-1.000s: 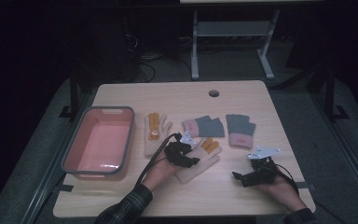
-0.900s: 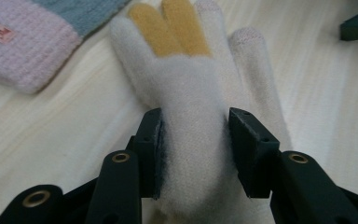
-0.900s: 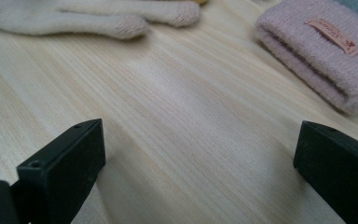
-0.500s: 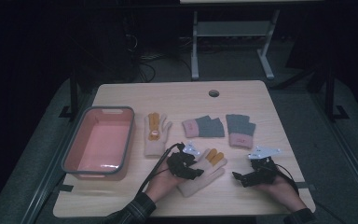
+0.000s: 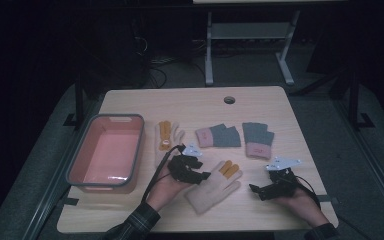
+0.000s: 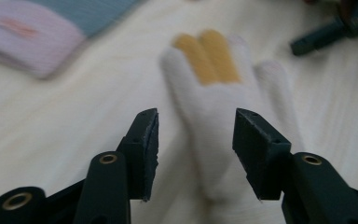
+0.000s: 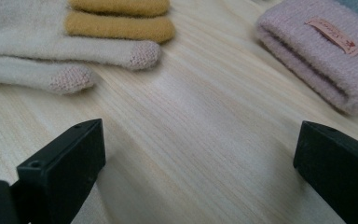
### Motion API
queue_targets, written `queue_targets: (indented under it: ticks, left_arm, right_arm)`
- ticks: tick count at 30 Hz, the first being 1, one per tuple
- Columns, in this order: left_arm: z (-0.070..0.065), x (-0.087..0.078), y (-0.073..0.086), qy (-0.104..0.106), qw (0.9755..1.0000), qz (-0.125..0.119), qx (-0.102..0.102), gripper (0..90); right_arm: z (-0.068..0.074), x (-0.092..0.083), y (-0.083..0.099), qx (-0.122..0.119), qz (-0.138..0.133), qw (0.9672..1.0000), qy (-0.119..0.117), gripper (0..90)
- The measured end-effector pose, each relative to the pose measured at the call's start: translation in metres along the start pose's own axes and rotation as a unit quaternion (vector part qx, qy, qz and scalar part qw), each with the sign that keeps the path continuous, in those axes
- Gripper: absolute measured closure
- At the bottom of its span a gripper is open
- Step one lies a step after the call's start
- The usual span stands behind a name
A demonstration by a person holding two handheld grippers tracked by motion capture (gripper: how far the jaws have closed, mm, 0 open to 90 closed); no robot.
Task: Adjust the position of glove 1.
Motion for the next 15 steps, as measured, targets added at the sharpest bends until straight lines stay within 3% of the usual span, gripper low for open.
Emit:
queue_targets:
  ticks: [2,4,10,12,13,15]
  left_arm:
    - [0.016,-0.003,-0.002,-0.020,0.9997,-0.007,-0.012,49.3]
    - [0.034,-0.006,-0.004,-0.043,0.9987,-0.011,-0.027,56.2]
    - [0.082,0.002,-0.003,-0.107,0.9925,0.000,-0.058,76.6]
    - [0.085,0.004,-0.002,-0.111,0.9919,0.003,-0.062,85.0]
    - [0.095,0.010,0.001,-0.124,0.9903,0.018,-0.059,88.7]
    - [0.101,0.014,0.003,-0.135,0.9886,0.024,-0.064,89.1]
  right_arm:
    - [0.000,0.000,0.000,0.000,0.000,1.0000,0.000,1.8]
    - [0.000,0.000,0.000,0.000,0.000,1.0000,0.000,1.8]
    - [0.000,0.000,0.000,-0.001,0.000,1.0000,0.000,1.8]
    - [0.000,0.000,0.000,-0.001,0.000,1.0000,0.000,1.8]
    - [0.000,0.000,0.000,-0.001,0.000,1.0000,0.000,1.8]
    - [0.000,0.000,0.000,-0.001,0.000,1.0000,0.000,1.8]
Point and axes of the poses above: each handheld gripper's, and its own axes: x roughly forward along the jaws, y roughly out of its underside, z roughly to its left, the point moved 10 cm from there along x, roughly forward along the jaws, and after that the axes turned 14 degrees about -y, right-handed, at the moved point
